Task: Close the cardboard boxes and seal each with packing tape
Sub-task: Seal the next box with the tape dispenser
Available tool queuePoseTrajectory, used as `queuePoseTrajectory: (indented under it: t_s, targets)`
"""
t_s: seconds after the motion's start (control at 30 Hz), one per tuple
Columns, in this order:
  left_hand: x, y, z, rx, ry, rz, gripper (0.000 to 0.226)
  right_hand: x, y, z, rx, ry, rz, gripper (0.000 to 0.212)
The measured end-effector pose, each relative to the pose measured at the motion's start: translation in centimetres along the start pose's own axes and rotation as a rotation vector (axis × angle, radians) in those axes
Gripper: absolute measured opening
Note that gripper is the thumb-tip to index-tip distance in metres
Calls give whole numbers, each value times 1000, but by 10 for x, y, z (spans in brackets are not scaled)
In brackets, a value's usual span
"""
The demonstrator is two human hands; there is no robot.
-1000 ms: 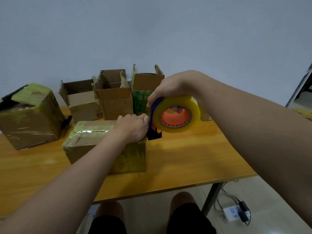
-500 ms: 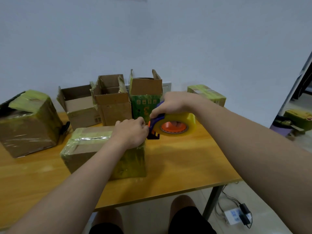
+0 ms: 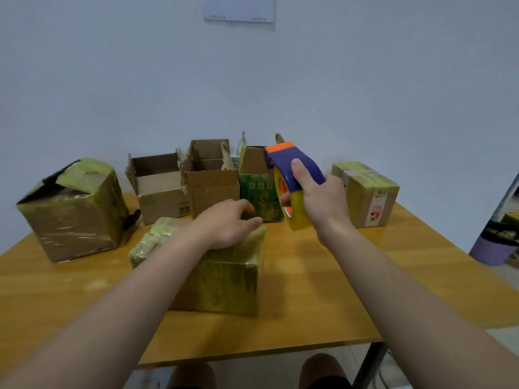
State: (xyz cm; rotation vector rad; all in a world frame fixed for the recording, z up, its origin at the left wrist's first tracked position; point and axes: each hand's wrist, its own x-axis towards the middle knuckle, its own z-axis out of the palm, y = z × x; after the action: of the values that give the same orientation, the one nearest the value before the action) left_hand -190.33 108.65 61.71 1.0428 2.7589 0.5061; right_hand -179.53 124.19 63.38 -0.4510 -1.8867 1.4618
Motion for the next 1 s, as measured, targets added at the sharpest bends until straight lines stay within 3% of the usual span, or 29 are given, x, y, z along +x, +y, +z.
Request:
queuePoseTrajectory:
  t_s: [0.13, 0.27, 0.43, 0.57, 0.67, 0.83, 1.0]
  targets:
    - [-20, -24, 3, 285, -40, -85, 65, -4, -3, 38, 188, 16, -30, 45]
    - [-21, -14, 19, 245, 20, -168, 66, -10, -9, 71, 366, 33, -16, 44]
    - [-7, 17, 32, 209, -7, -214, 53, -9, 0, 89, 405, 97, -70, 28]
    - [2, 14, 41, 127, 110, -167, 44, -3, 22, 86, 353, 197, -66, 43]
    - [0, 5, 44, 152, 133, -97, 51, -2, 31, 88, 352, 226, -12, 52]
    - [-10, -15, 31, 218, 20, 51, 70, -3, 32, 90, 235, 157, -73, 29]
    - [-20, -52, -11, 215, -155, -164, 114, -5, 33, 86, 263, 141, -69, 20]
